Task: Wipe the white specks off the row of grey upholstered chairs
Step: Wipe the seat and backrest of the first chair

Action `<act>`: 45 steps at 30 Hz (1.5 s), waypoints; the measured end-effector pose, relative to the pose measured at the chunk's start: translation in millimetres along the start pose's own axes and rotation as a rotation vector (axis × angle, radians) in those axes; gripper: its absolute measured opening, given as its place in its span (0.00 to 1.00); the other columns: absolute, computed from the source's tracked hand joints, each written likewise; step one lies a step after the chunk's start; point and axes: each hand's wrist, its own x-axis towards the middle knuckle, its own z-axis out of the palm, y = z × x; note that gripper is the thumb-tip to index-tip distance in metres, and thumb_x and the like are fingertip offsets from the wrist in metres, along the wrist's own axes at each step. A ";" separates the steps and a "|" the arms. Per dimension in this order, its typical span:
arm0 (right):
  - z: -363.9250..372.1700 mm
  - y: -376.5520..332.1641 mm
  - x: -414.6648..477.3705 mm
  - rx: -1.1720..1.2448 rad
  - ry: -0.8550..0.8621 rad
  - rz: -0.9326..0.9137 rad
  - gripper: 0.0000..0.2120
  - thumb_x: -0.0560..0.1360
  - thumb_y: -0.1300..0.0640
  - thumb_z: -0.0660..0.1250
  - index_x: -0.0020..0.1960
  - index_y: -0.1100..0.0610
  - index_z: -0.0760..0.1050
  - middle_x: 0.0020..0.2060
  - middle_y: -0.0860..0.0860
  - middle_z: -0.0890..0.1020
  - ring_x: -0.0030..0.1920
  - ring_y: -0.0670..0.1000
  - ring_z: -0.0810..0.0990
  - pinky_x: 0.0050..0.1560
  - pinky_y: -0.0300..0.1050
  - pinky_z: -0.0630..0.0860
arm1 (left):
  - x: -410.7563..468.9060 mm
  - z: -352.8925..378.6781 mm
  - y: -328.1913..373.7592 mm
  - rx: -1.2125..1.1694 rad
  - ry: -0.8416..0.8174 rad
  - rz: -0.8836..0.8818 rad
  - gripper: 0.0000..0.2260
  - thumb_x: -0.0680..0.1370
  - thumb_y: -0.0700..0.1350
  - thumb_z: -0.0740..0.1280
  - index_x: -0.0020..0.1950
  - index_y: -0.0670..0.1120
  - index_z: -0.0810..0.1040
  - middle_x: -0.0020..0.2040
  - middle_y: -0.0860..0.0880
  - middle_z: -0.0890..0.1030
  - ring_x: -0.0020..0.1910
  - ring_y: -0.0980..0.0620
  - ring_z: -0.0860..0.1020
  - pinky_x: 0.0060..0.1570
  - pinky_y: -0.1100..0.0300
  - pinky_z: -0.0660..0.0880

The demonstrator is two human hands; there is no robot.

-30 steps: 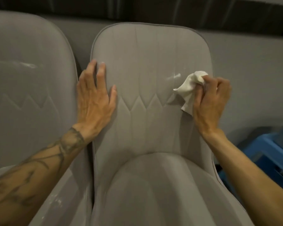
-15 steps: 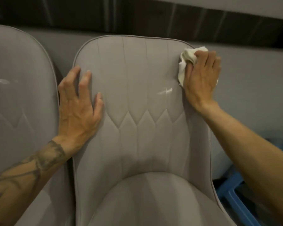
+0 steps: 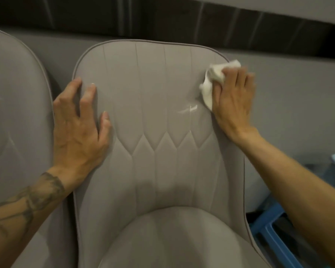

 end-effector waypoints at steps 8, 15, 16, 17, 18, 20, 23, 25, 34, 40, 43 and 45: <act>-5.7 1.1 -15.9 -0.041 -0.017 -0.004 0.10 0.81 0.52 0.59 0.56 0.58 0.71 0.54 0.59 0.75 0.50 0.61 0.72 0.48 0.55 0.65 | -1.6 0.6 1.9 0.010 0.014 0.006 0.25 0.83 0.49 0.61 0.79 0.40 0.64 0.76 0.33 0.64 0.72 0.33 0.66 0.76 0.53 0.56; -14.5 19.0 -103.4 -0.088 -0.087 -0.059 0.11 0.80 0.52 0.63 0.60 0.56 0.70 0.58 0.58 0.72 0.55 0.61 0.70 0.54 0.54 0.65 | -4.1 0.5 2.9 0.002 0.037 0.015 0.24 0.83 0.47 0.62 0.78 0.42 0.64 0.76 0.33 0.65 0.70 0.35 0.66 0.74 0.47 0.61; -20.3 26.0 -133.3 -0.091 -0.142 -0.078 0.12 0.80 0.52 0.63 0.61 0.56 0.70 0.59 0.58 0.72 0.56 0.62 0.70 0.56 0.55 0.66 | -3.9 0.2 3.2 0.002 0.041 0.018 0.24 0.83 0.47 0.62 0.78 0.42 0.64 0.76 0.33 0.65 0.70 0.36 0.66 0.74 0.46 0.61; -26.6 31.1 -158.9 -0.096 -0.186 -0.091 0.13 0.80 0.52 0.63 0.61 0.57 0.70 0.60 0.58 0.71 0.56 0.63 0.71 0.57 0.55 0.67 | -3.7 0.2 3.0 0.003 0.042 0.021 0.24 0.83 0.47 0.63 0.78 0.42 0.64 0.76 0.32 0.65 0.70 0.36 0.66 0.73 0.46 0.61; -31.5 34.8 -175.6 -0.097 -0.211 -0.103 0.13 0.80 0.52 0.62 0.62 0.57 0.69 0.59 0.58 0.71 0.56 0.63 0.71 0.57 0.55 0.67 | -4.0 0.4 3.1 0.004 0.040 0.023 0.24 0.83 0.46 0.63 0.78 0.42 0.64 0.76 0.32 0.65 0.69 0.36 0.66 0.73 0.46 0.62; -32.0 35.7 -171.2 -0.073 -0.206 -0.134 0.12 0.80 0.52 0.61 0.60 0.57 0.68 0.57 0.59 0.72 0.53 0.62 0.71 0.55 0.55 0.67 | -4.7 0.8 2.4 0.005 0.041 0.019 0.24 0.83 0.46 0.63 0.78 0.42 0.63 0.76 0.32 0.65 0.69 0.36 0.66 0.72 0.46 0.62; -19.7 24.9 -111.5 -0.058 -0.114 -0.107 0.08 0.81 0.53 0.60 0.56 0.56 0.68 0.53 0.58 0.73 0.50 0.59 0.68 0.51 0.52 0.64 | -5.6 1.9 1.4 -0.011 0.040 0.017 0.25 0.83 0.47 0.62 0.79 0.43 0.63 0.76 0.33 0.65 0.71 0.38 0.65 0.74 0.48 0.61; -11.5 18.0 -82.1 -0.069 -0.037 -0.020 0.06 0.80 0.55 0.60 0.56 0.56 0.68 0.52 0.57 0.74 0.50 0.57 0.67 0.50 0.50 0.63 | -5.7 2.9 -0.1 -0.013 0.044 0.012 0.25 0.83 0.47 0.62 0.79 0.43 0.63 0.77 0.33 0.65 0.71 0.38 0.65 0.74 0.48 0.61; -23.6 24.3 -158.0 -0.098 -0.221 -0.212 0.12 0.80 0.54 0.67 0.60 0.58 0.72 0.54 0.59 0.72 0.52 0.61 0.70 0.56 0.56 0.67 | -2.2 -3.9 4.9 0.039 -0.003 -0.006 0.25 0.83 0.46 0.63 0.78 0.40 0.64 0.77 0.32 0.65 0.71 0.32 0.67 0.74 0.43 0.61; -7.8 10.6 -98.0 -0.063 -0.048 -0.023 0.10 0.81 0.53 0.60 0.58 0.58 0.68 0.56 0.57 0.72 0.55 0.59 0.68 0.57 0.54 0.65 | -6.2 -9.8 10.9 0.027 -0.024 -0.022 0.25 0.82 0.45 0.63 0.79 0.40 0.65 0.78 0.33 0.64 0.73 0.33 0.66 0.75 0.43 0.62; -27.8 18.8 -175.7 -0.096 -0.196 -0.181 0.13 0.80 0.56 0.61 0.62 0.61 0.70 0.56 0.60 0.70 0.53 0.62 0.70 0.56 0.57 0.65 | -25.5 -17.9 15.4 -0.003 -0.074 -0.054 0.26 0.83 0.45 0.63 0.81 0.41 0.64 0.80 0.33 0.61 0.75 0.34 0.65 0.76 0.44 0.60; -40.5 27.4 -203.4 -0.133 -0.280 -0.305 0.12 0.78 0.59 0.62 0.61 0.60 0.71 0.54 0.58 0.71 0.49 0.62 0.73 0.52 0.56 0.66 | -49.0 -24.2 19.3 -0.011 -0.116 -0.058 0.28 0.82 0.44 0.64 0.82 0.41 0.63 0.81 0.33 0.60 0.75 0.32 0.65 0.76 0.42 0.60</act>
